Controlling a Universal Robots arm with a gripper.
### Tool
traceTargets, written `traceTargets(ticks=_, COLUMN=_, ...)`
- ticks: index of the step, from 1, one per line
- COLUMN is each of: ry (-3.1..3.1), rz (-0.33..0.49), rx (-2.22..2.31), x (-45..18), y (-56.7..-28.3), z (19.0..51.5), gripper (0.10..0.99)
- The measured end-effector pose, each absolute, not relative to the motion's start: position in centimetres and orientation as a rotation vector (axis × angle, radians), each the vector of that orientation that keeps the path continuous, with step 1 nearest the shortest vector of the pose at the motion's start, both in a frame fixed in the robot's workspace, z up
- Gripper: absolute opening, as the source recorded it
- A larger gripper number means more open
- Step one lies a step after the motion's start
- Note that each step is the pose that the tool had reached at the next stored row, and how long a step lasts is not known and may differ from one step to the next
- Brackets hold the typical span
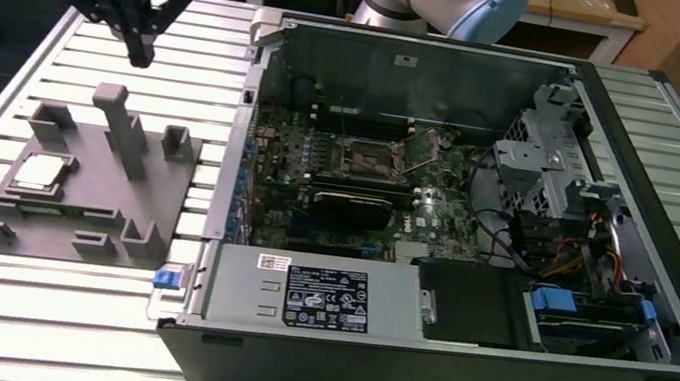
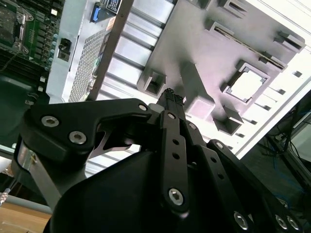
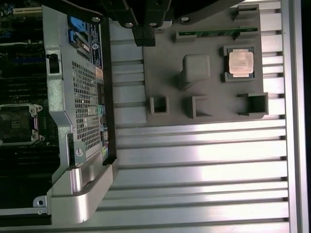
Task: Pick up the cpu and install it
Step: 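Reach for the cpu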
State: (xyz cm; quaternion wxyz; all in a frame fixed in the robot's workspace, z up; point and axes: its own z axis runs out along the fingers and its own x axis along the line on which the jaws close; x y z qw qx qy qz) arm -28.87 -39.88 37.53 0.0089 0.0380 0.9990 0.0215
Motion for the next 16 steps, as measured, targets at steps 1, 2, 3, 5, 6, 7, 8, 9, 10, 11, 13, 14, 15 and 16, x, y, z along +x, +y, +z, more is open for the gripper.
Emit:
traceTargets(ticks=1, ry=3.121, rz=0.067, rx=0.119, x=-29.0, y=-39.9, z=37.5, gripper=0.106)
traceTargets(ticks=2, ry=3.122, rz=0.067, rx=0.119, x=-29.1, y=-39.9, z=37.5, gripper=0.106)
traceTargets(ticks=3, ry=3.122, rz=0.067, rx=0.119, x=-29.1, y=-39.9, z=37.5, gripper=0.106)
traceTargets(ticks=5, ry=3.124, rz=0.067, rx=0.119, x=-29.3, y=-39.9, z=37.4, gripper=0.106)
traceTargets(ticks=6, ry=3.125, rz=0.067, rx=0.119, x=-29.4, y=-39.9, z=37.4, gripper=0.106)
traceTargets(ticks=7, ry=3.127, rz=0.067, rx=0.119, x=-29.5, y=-39.9, z=37.4, gripper=0.106)
traceTargets(ticks=8, ry=3.128, rz=0.067, rx=0.119, x=-29.6, y=-39.9, z=37.3, gripper=0.106)
traceTargets(ticks=9, ry=3.129, rz=0.067, rx=0.119, x=-29.7, y=-39.9, z=37.3, gripper=0.106)
traceTargets(ticks=10, ry=3.130, rz=0.067, rx=0.119, x=-29.8, y=-39.9, z=37.3, gripper=0.106)
traceTargets(ticks=11, ry=3.131, rz=0.067, rx=0.119, x=-29.8, y=-39.9, z=37.3, gripper=0.106)
traceTargets(ticks=13, ry=3.134, rz=0.067, rx=0.119, x=-30.0, y=-39.9, z=37.2, gripper=0.106)
traceTargets(ticks=14, ry=3.135, rz=0.067, rx=0.120, x=-30.1, y=-39.9, z=37.2, gripper=0.106)
traceTargets(ticks=15, ry=3.136, rz=0.067, rx=0.120, x=-30.2, y=-39.9, z=37.2, gripper=0.106)
traceTargets(ticks=16, ry=3.137, rz=0.067, rx=0.120, x=-30.2, y=-39.9, z=37.1, gripper=0.106)
